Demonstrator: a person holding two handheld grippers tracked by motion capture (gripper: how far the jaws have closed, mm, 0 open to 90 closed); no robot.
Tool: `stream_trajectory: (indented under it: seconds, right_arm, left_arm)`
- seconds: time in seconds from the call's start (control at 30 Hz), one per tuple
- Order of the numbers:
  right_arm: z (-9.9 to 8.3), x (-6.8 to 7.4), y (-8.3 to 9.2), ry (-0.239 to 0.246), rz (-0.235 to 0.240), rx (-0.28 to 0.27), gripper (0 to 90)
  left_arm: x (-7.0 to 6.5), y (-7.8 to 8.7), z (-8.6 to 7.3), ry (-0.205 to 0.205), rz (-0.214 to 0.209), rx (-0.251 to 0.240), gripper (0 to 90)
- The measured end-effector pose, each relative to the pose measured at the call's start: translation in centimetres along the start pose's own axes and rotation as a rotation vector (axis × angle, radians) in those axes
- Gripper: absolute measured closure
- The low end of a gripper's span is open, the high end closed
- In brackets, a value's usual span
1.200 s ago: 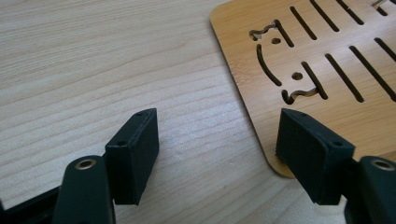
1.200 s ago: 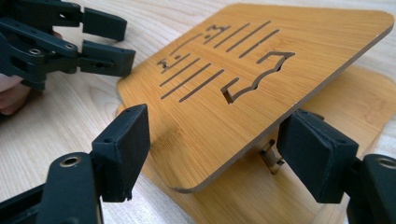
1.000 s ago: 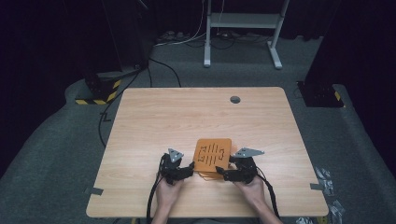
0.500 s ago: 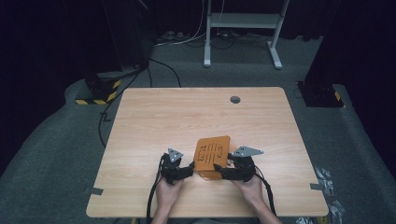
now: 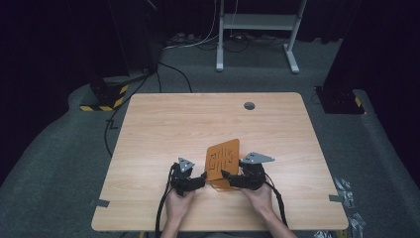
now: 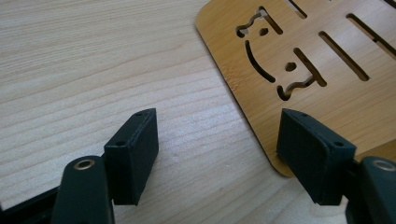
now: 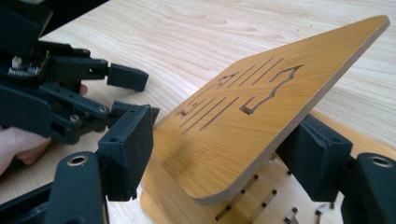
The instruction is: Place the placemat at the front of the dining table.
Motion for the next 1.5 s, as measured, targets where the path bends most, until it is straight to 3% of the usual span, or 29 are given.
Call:
stream_trajectory:
  seconds: [0.4, 0.97, 1.3, 1.5]
  right_arm:
    - [0.5, 0.1, -1.5, -0.02, 0.011, -0.011, 33.2]
    - [0.8, 0.0, -3.0, -0.014, -0.013, 0.007, 57.3]
    - [0.4, -0.2, -2.5, -0.052, 0.048, -0.001, 65.6]
    - [0.4, 0.4, -2.2, -0.026, 0.051, -0.008, 67.8]
  left_arm:
    - [0.0, 0.0, 0.0, -0.006, 0.003, 0.002, 30.2]
    - [0.0, 0.0, 0.0, -0.001, 0.002, -0.002, 31.3]
    - [-0.1, 0.1, -0.1, -0.002, 0.015, -0.001, 29.7]
    - [0.1, 0.2, -0.2, 0.012, 0.021, -0.008, 29.3]
Point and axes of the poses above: each handheld gripper's, and its own axes: y roughly backward along the jaws, z roughly out of its top, x roughly to its left, the point moved 2 cm from there along -y, roughly forward along the jaws, and after that the axes turned 6 degrees about y, right-handed, at the moved point
